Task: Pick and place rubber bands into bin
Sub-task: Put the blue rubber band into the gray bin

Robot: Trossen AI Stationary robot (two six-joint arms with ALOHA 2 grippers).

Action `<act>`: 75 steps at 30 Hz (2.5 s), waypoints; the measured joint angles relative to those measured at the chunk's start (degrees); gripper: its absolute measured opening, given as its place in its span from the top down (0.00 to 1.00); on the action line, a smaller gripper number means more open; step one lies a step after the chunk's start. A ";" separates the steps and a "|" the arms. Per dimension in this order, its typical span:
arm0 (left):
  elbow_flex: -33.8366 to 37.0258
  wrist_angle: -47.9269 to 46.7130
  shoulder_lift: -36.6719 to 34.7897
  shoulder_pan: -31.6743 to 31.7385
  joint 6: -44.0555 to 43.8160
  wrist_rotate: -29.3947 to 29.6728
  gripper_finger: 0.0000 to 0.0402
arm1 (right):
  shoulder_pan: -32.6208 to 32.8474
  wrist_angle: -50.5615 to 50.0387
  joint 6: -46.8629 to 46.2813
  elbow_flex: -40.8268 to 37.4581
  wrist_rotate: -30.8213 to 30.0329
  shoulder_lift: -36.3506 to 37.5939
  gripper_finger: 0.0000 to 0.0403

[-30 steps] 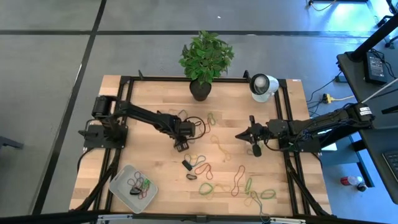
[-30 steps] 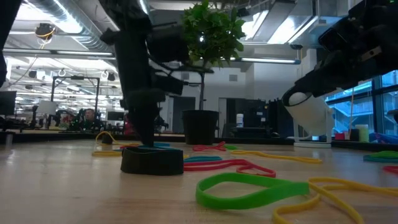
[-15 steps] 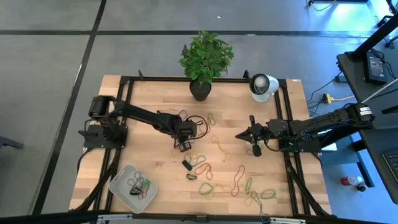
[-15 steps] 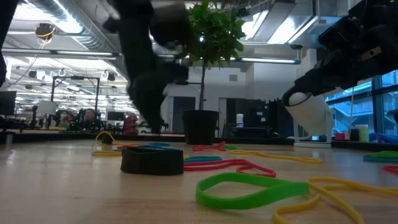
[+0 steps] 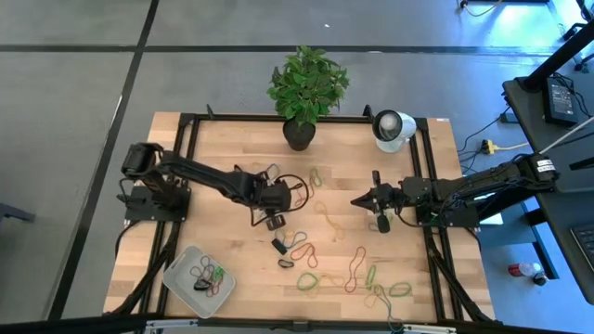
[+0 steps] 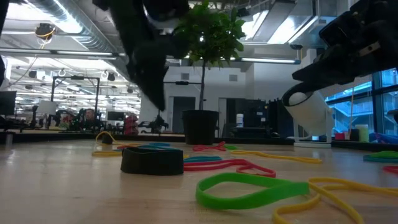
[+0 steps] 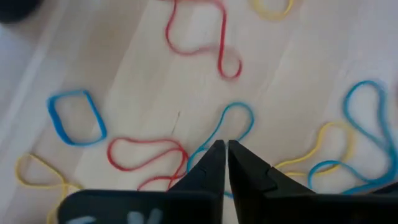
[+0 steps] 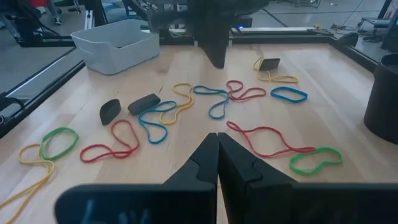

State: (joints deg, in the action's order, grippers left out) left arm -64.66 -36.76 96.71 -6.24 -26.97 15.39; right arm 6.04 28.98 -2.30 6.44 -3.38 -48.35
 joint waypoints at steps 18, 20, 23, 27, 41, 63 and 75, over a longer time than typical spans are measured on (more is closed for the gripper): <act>5.09 1.69 8.22 2.16 -1.66 -1.09 0.97 | -0.02 -0.08 -0.16 0.00 0.00 0.00 0.98; 4.95 1.45 7.91 1.83 -2.52 -0.86 0.99 | -0.02 -0.08 -0.16 0.00 0.00 0.00 0.98; 4.22 0.66 7.27 0.94 -3.87 -1.74 0.99 | -0.04 -0.11 -0.07 0.00 0.00 0.00 0.98; 2.60 0.45 5.03 -1.53 -4.36 -2.12 0.99 | -0.04 -0.13 -0.01 0.00 0.00 0.00 0.98; 2.03 -6.84 -9.16 -13.45 -19.75 0.21 0.99 | -0.04 -0.21 -0.01 0.00 0.00 0.00 0.98; 2.68 -16.28 -16.04 -51.24 -82.92 -2.01 1.00 | -0.04 -0.48 -0.21 0.00 -0.05 0.00 0.98; 6.29 -15.50 -11.97 -55.99 -91.83 -6.56 1.00 | -0.04 -0.54 -0.38 0.00 -0.07 0.00 0.98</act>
State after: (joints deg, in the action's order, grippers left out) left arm -58.36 -52.26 84.74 -62.23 -118.80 8.83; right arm 6.00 28.45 -2.68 6.44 -3.44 -48.36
